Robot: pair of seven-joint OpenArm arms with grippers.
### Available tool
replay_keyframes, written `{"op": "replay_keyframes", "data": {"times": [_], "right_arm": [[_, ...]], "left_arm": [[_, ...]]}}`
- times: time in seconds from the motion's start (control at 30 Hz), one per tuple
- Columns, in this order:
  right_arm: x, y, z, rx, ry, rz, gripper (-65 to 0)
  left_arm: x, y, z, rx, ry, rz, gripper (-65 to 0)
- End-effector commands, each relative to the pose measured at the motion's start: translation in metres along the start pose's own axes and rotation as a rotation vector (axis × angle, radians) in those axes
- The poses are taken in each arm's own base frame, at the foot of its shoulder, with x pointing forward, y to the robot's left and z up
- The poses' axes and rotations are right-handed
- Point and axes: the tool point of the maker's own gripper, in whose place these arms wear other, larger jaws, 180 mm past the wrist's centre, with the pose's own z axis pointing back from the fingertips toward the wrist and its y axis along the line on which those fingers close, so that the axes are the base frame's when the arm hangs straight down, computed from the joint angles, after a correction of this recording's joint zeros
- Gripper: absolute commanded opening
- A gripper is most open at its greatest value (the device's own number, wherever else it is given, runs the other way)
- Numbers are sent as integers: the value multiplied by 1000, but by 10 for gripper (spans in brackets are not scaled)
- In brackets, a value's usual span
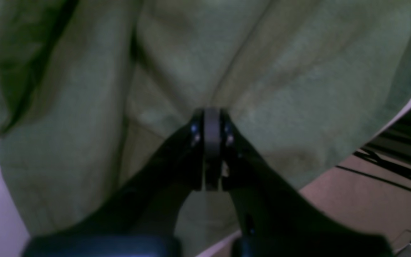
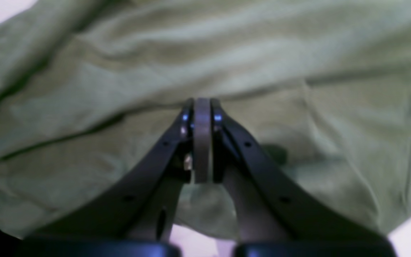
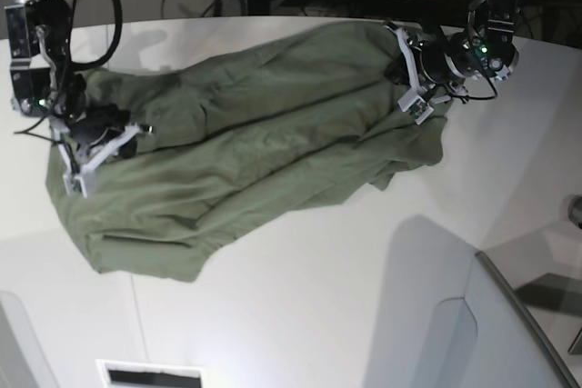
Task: Layout the t-shirt on the table in an organized manner, then fold the t-shirt properly
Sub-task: 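Grasp opposite shirt edges with both grippers and pull them apart, then lift the shirt with both grippers and shake it out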
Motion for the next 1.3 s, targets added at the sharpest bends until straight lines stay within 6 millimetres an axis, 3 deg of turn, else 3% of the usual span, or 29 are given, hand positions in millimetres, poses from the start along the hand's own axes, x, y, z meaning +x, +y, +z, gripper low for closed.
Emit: {"op": "replay_keyframes", "data": {"times": [0.0,0.1,0.23,0.33,0.43,0.5,0.6,0.93,1.07,1.17,1.27], "right_arm": [[17,9,4,27,-48,23,-570],[11,27,1,65,-30,58,-476],[17,30,-2,69,-39,68,-444],[28,8,-3,-55,-54,113,-441],[38,-19,1,-215,-59,167,-432],[41,-26,1,-259,-27,193,-366],[42,-39,-4,-302,15,206,-269],[21,-69,-30,-347,78,174,-267],[15,-66,-33,-312,97,194,-269],[13,-64,-34,-305,101,197,-321],[15,-60,-33,-298,98,200,-435]], "left_arm": [[-22,11,4,45,108,-24,-650],[5,13,12,68,42,-65,-650],[48,8,26,96,-65,-118,-650],[82,9,28,114,-138,-137,-650],[100,8,25,119,-156,-135,-650],[108,11,25,126,-149,-132,-650],[108,14,26,134,-142,-131,-650],[82,35,27,153,-73,-125,-650],[74,50,35,190,-76,-71,-650],[73,59,38,210,-81,-48,-650],[67,61,35,204,-63,-35,-650]]}}
